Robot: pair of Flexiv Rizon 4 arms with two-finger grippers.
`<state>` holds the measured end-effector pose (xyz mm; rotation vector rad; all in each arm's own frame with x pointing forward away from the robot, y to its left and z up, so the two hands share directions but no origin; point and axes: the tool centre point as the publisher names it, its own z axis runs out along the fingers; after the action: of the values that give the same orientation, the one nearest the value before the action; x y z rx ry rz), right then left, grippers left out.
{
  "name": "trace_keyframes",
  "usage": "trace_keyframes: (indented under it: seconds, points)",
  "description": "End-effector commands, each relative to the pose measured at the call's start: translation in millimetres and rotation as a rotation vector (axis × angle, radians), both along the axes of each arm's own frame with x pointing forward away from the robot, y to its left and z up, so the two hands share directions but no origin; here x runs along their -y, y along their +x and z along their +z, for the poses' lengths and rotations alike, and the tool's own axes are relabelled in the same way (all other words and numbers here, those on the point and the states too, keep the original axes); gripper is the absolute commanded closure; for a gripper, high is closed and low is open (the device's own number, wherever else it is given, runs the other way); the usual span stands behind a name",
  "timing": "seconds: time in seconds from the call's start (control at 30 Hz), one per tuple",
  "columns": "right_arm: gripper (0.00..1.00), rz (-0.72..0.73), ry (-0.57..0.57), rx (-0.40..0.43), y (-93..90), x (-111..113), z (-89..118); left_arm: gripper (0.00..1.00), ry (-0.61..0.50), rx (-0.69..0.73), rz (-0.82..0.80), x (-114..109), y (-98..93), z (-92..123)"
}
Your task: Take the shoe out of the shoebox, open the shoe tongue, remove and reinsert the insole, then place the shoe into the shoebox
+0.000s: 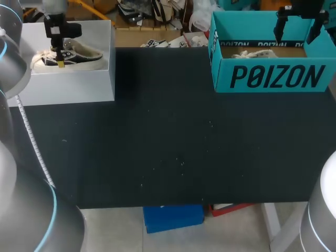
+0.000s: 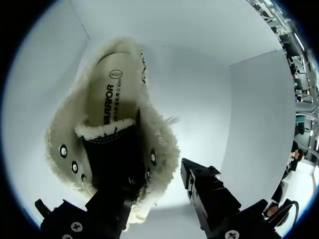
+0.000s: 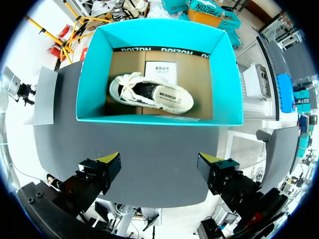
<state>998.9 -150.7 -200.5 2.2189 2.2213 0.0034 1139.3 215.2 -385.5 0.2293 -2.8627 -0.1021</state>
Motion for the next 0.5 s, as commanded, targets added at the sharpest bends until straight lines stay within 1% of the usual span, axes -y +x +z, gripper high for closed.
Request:
trace_keyframes:
  seconds: [0.03, 0.23, 0.5]
  points:
    - [0.0, 0.0, 0.0, -0.001, 0.5, -0.3, 0.2, 1.0, -0.022, -0.128, 0.006, -2.5, 10.8, -4.6]
    - [0.0, 0.0, 0.0, -0.001, 0.5, -0.3, 0.2, 1.0, -0.029, -0.107, -0.006, -2.9, 9.6, 7.3]
    - [0.0, 0.0, 0.0, -0.001, 0.5, -0.3, 0.2, 1.0, 0.01, -0.043, -0.023, -1.7, 2.7, 45.9]
